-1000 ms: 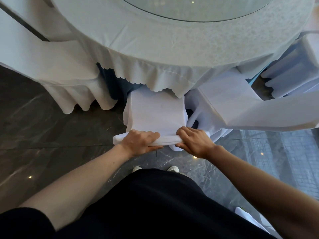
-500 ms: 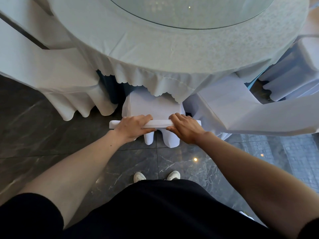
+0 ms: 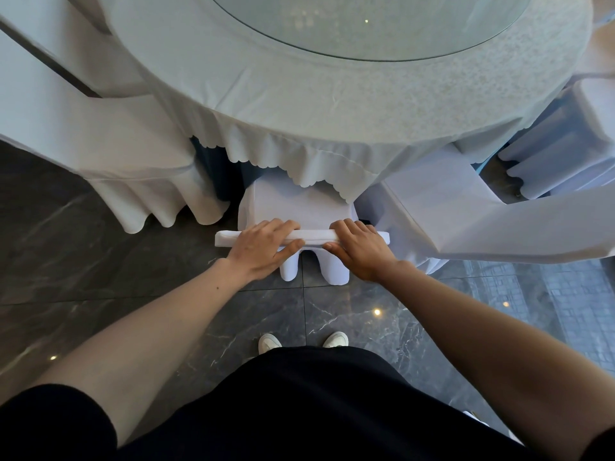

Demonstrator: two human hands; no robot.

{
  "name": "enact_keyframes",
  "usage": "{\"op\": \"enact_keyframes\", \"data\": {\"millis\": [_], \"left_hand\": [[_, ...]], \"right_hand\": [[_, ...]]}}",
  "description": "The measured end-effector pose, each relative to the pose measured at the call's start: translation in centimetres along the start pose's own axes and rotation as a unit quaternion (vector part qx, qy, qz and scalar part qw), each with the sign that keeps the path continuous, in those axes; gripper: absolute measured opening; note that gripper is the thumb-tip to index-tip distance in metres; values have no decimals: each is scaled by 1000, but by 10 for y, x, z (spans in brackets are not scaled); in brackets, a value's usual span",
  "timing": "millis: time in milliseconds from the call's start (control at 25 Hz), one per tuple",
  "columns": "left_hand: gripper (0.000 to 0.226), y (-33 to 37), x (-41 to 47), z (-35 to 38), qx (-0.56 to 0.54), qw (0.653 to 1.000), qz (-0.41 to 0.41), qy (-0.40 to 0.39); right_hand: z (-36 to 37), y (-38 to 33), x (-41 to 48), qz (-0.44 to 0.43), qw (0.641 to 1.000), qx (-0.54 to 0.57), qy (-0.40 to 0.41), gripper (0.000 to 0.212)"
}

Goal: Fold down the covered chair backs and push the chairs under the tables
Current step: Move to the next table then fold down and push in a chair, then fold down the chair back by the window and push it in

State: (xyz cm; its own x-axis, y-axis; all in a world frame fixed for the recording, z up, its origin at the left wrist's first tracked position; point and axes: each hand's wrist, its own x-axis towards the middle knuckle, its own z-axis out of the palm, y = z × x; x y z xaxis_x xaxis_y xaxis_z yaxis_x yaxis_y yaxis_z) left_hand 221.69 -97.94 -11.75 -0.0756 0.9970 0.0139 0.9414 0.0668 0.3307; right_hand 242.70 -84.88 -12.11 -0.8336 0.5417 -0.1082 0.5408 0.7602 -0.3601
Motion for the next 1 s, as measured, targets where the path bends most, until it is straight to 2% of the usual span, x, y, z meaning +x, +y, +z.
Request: {"op": "enact_keyframes", "data": {"millis": [400, 520, 640, 800, 1000], "left_hand": [[48, 2, 2, 0, 11, 1000, 5, 7], [44, 8, 4, -2, 8, 999, 30, 24], [43, 27, 18, -7, -4, 996, 75, 38], [42, 76, 58, -11, -19, 992, 111, 62], [42, 161, 114, 15, -45, 988, 129, 76]], "right_hand": [[-4, -11, -9, 42, 999, 6, -9, 60], [-8, -14, -17, 60, 997, 45, 12, 50], [-18, -5, -32, 70, 995, 57, 42, 54], [-48, 30, -54, 91, 991, 42, 91, 53], [-92, 118, -95, 119, 985, 11, 124, 52]]}}
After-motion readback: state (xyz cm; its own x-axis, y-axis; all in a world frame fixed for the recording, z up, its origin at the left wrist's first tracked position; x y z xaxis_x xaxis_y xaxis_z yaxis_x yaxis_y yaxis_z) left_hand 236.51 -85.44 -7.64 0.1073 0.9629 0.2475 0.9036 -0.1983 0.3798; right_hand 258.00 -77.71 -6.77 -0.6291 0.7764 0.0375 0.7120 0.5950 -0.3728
